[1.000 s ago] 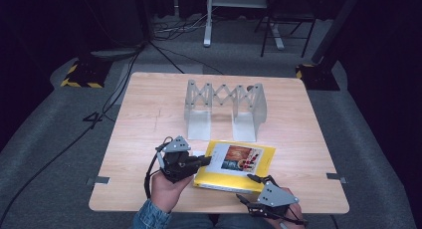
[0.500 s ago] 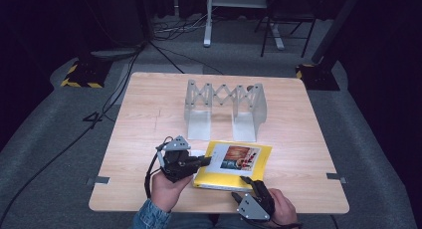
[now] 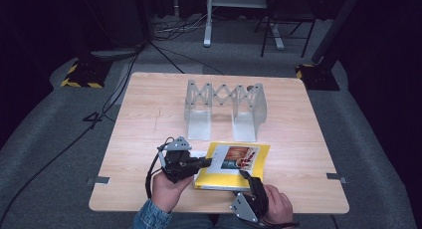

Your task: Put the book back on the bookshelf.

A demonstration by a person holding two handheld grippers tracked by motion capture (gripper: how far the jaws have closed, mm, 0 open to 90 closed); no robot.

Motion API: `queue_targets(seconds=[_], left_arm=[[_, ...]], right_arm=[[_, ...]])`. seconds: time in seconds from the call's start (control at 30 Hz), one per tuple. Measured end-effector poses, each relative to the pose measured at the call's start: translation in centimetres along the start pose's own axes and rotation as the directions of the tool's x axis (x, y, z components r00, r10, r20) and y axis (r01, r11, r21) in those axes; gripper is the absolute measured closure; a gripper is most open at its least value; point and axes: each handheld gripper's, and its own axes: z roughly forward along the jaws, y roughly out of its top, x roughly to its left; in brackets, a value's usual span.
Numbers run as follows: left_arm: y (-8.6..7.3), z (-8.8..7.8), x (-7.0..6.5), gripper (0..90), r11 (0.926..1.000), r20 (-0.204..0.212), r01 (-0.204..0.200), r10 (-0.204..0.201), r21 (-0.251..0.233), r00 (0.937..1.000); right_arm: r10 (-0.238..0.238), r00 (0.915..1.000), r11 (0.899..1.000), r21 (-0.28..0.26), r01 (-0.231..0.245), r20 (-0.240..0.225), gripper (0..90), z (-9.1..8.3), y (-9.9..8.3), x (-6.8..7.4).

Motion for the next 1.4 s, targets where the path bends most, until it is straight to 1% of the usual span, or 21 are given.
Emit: queue_targets(seconds=[0.23,0.27,0.33,0.37,0.43,0.5,0.57,0.6,0.63,0.7,0.73,0.8,0.9,0.93,0.97,1.0,1.07,1.13,1.27,1.33,1.4], left_arm=[[-0.1,0.2,0.1,88.8,0.9999,-0.003,0.010,-0.010,0.014,0.9999],[-0.1,0.3,0.1,88.8,0.9998,-0.003,0.012,-0.012,0.015,0.9999],[-0.1,0.3,0.2,88.8,0.9997,-0.009,0.018,-0.018,0.017,0.9998],[-0.2,0.4,0.2,88.8,0.9994,-0.006,0.025,-0.025,0.022,0.9997],[-0.3,0.6,0.4,88.8,0.9991,-0.014,0.027,-0.026,0.033,0.9996],[-0.4,0.6,0.6,88.8,0.9988,-0.034,0.040,-0.039,0.027,0.9987],[-0.5,0.4,1.0,87.2,0.9973,-0.049,0.073,-0.072,0.011,0.9962],[-0.5,0.4,1.0,83.6,0.9973,-0.049,0.073,-0.072,0.011,0.9962],[-0.7,0.1,1.7,76.0,0.9941,-0.055,0.107,-0.108,-0.020,0.9926],[-0.9,-0.6,2.3,60.7,0.9882,-0.082,0.137,-0.143,-0.067,0.9864],[-1.1,-1.0,2.7,56.4,0.9836,-0.085,0.152,-0.160,-0.097,0.9834],[-1.4,-1.7,3.3,51.2,0.9762,-0.102,0.170,-0.184,-0.135,0.9775],[-1.9,-2.2,3.9,46.8,0.9767,-0.151,0.154,-0.177,-0.149,0.9727],[-1.9,-2.2,3.9,46.4,0.9767,-0.151,0.154,-0.177,-0.149,0.9727],[-2.3,-2.5,4.2,46.4,0.9766,-0.176,0.158,-0.183,-0.146,0.9673],[-2.5,-2.6,4.4,46.3,0.9776,-0.190,0.154,-0.180,-0.143,0.9652],[-3.0,-2.9,4.7,46.2,0.9808,-0.229,0.136,-0.166,-0.139,0.9591],[-3.5,-3.2,5.1,46.2,0.9850,-0.278,0.114,-0.147,-0.130,0.9494],[-5.0,-2.8,6.1,46.4,0.9930,-0.379,0.096,-0.115,-0.069,0.9181],[-5.7,-2.3,6.5,46.6,0.9980,-0.443,0.062,-0.060,-0.011,0.8943],[-6.4,-2.0,6.8,46.7,0.9987,-0.492,0.031,-0.007,0.040,0.8704]], right_arm=[[-0.027,0.9996,0.999,0.018,0.027,0.011,37.0,0.9,0.1,0.3],[-0.035,0.9993,0.999,0.015,0.035,0.012,39.1,1.0,0.1,0.3],[-0.077,0.9969,0.997,0.023,0.077,0.018,50.0,1.1,0.3,0.6],[-0.109,0.9939,0.993,0.036,0.108,0.019,57.5,1.1,0.4,0.8],[-0.206,0.9778,0.976,0.076,0.203,0.038,68.3,1.3,0.5,1.3],[-0.224,0.9736,0.972,0.087,0.220,0.042,71.9,1.5,0.6,1.3],[-0.236,0.9708,0.969,0.083,0.231,0.045,73.4,1.5,0.7,1.2],[-0.239,0.9699,0.968,0.081,0.235,0.044,73.8,1.4,0.7,1.1],[-0.237,0.9706,0.969,0.081,0.233,0.045,74.1,1.4,0.8,1.1],[-0.227,0.9728,0.972,0.074,0.224,0.045,74.3,1.3,0.7,0.9],[-0.220,0.9746,0.974,0.070,0.216,0.044,74.3,1.3,0.7,0.8],[-0.207,0.9773,0.977,0.067,0.204,0.044,74.5,1.3,0.7,0.7],[-0.202,0.9789,0.978,0.066,0.200,0.029,74.8,1.3,0.6,0.9],[-0.202,0.9789,0.978,0.066,0.200,0.029,74.8,1.3,0.6,0.9],[-0.189,0.9816,0.980,0.062,0.187,0.025,75.0,1.3,0.7,0.8],[-0.186,0.9823,0.981,0.061,0.184,0.023,75.1,1.2,0.7,0.7],[-0.165,0.9862,0.985,0.054,0.164,0.018,75.3,1.1,0.8,0.4],[-0.146,0.9892,0.988,0.050,0.145,0.015,75.5,1.0,0.8,0.0],[-0.084,0.9964,0.996,0.033,0.084,0.002,76.0,0.8,1.0,-0.9],[-0.050,0.9987,0.999,0.022,0.050,0.006,76.0,0.6,1.1,-1.4],[-0.005,1.0000,1.000,0.009,0.005,0.008,76.0,0.4,1.0,-1.9]])
